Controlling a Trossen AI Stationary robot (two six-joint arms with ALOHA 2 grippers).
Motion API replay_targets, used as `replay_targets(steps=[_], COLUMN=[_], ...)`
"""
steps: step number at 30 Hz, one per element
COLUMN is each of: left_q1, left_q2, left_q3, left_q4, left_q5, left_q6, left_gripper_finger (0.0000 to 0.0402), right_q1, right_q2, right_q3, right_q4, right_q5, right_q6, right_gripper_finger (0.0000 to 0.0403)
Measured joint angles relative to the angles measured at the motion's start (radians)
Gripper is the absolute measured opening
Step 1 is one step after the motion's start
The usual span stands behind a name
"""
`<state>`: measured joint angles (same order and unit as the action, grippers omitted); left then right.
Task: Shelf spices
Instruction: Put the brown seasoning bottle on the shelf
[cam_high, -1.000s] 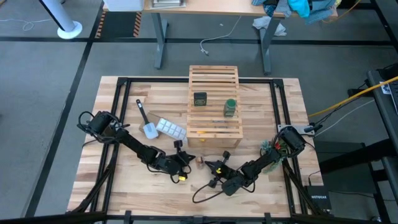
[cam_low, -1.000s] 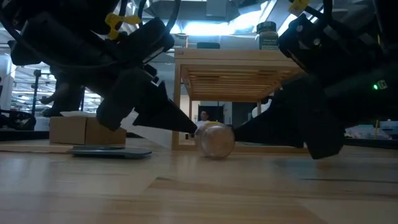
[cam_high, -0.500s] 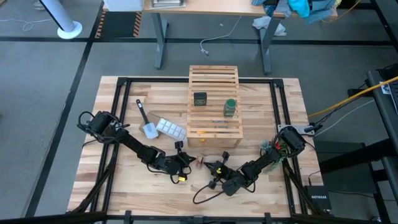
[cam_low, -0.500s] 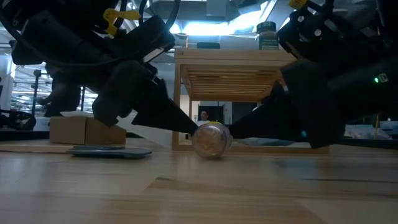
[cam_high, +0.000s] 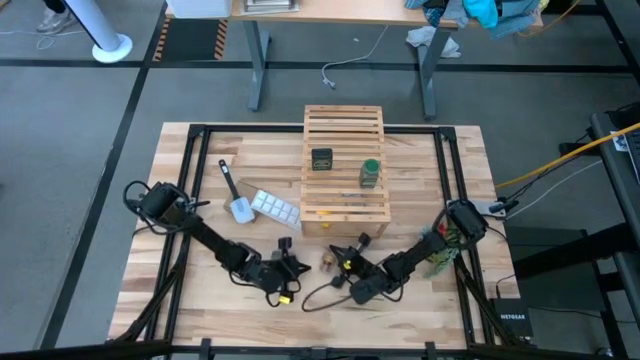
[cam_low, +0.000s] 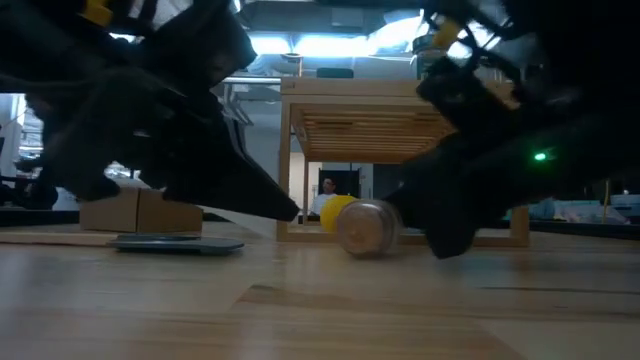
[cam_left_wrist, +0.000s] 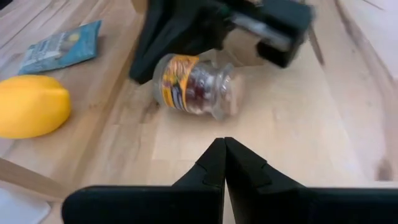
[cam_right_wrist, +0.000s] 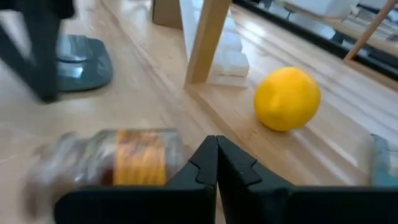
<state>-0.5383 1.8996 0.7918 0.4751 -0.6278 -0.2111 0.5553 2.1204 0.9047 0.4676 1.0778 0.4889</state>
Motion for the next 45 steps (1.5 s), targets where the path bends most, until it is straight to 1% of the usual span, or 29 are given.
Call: replay_targets(steps=[5,7,12,21,27,33,45], left_q1=[-0.01,-0.011,-0.012,-0.01,0.001,0.021,0.026], left_q2=[0.0,0.0,0.0,0.007,0.06,0.137,0.136], left_q3=[0.0,0.0,0.0,0.0,0.009,0.052,0.061], left_q4=[0.001,0.002,0.027,0.052,0.126,0.143,0.141], left_q5=[0.018,0.038,0.051,0.074,0.097,0.098,0.071], left_q6=[-0.01,-0.02,-0.023,-0.017,0.008,0.03,0.066], left_gripper_finger=[0.0,0.0,0.0,0.0,0.0,0.0,0.0], right_q1=[-0.029,-0.026,-0.012,-0.013,-0.012,-0.012,-0.012], right_q2=[0.0,0.0,0.0,0.0,0.0,0.0,0.0], right_q3=[0.0,0.0,0.0,0.0,-0.001,-0.001,-0.001], right_q4=[0.0,0.001,0.003,0.011,0.035,0.04,0.05], right_q5=[-0.065,-0.068,-0.089,-0.095,-0.096,-0.124,-0.168], right_q6=[0.0,0.0,0.0,0.0,0.0,0.0,0.003], right_gripper_finger=[0.0007,0.0007,0.0007,0.0007,0.0007,0.0007,0.0007])
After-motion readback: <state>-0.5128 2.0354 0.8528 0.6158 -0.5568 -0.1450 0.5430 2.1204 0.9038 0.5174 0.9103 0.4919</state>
